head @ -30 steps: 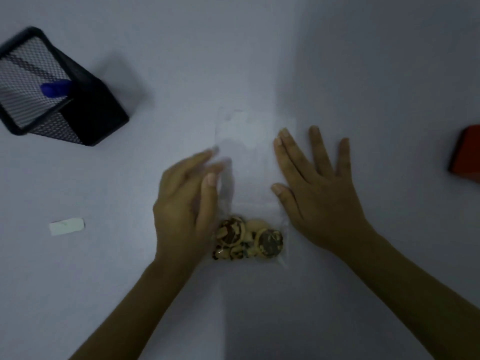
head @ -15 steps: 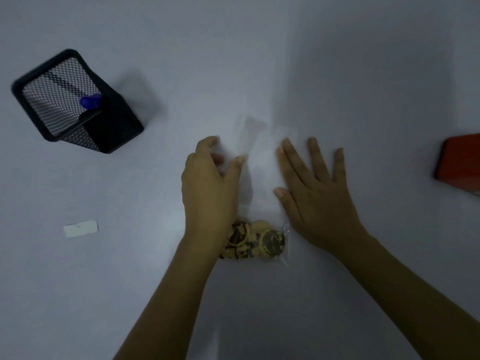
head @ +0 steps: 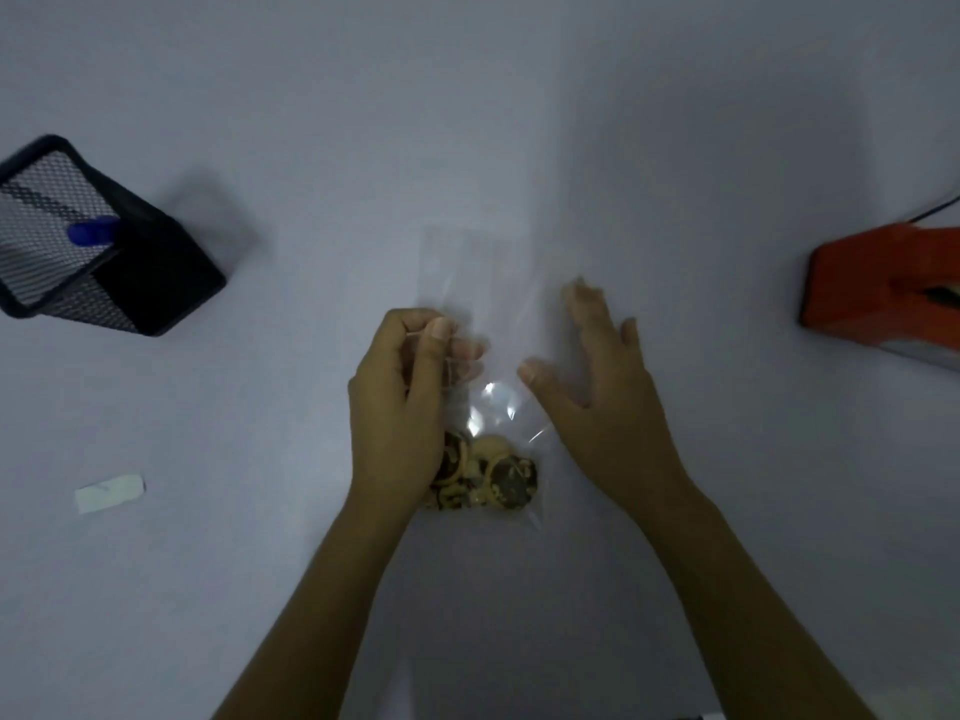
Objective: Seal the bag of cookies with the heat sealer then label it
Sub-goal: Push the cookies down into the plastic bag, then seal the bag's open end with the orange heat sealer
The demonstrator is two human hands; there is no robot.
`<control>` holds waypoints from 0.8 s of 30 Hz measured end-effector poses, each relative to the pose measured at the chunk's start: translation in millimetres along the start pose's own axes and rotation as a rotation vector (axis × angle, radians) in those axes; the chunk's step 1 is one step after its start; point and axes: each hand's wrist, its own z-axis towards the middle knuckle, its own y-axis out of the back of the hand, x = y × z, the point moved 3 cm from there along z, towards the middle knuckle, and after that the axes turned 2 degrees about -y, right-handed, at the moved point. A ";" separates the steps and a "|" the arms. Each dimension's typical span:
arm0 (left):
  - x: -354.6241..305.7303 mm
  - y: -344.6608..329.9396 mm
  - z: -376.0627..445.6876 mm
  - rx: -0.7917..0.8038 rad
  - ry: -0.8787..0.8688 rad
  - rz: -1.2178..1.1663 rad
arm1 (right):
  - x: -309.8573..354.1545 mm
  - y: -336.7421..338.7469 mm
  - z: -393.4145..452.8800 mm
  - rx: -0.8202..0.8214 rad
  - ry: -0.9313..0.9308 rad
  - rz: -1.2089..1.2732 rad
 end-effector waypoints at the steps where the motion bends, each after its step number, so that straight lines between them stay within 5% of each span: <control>1: -1.3 -6.0 -1.9 0.018 0.012 -0.020 | -2.4 6.0 -6.0 -0.024 -0.036 0.107; 9: -29.4 -90.6 -41.8 0.185 0.159 -0.090 | -57.1 83.3 -47.9 -0.222 -0.483 0.808; 24: -96.0 -266.9 -93.0 0.494 0.369 -0.055 | -162.5 251.5 -101.0 -0.460 -0.666 0.907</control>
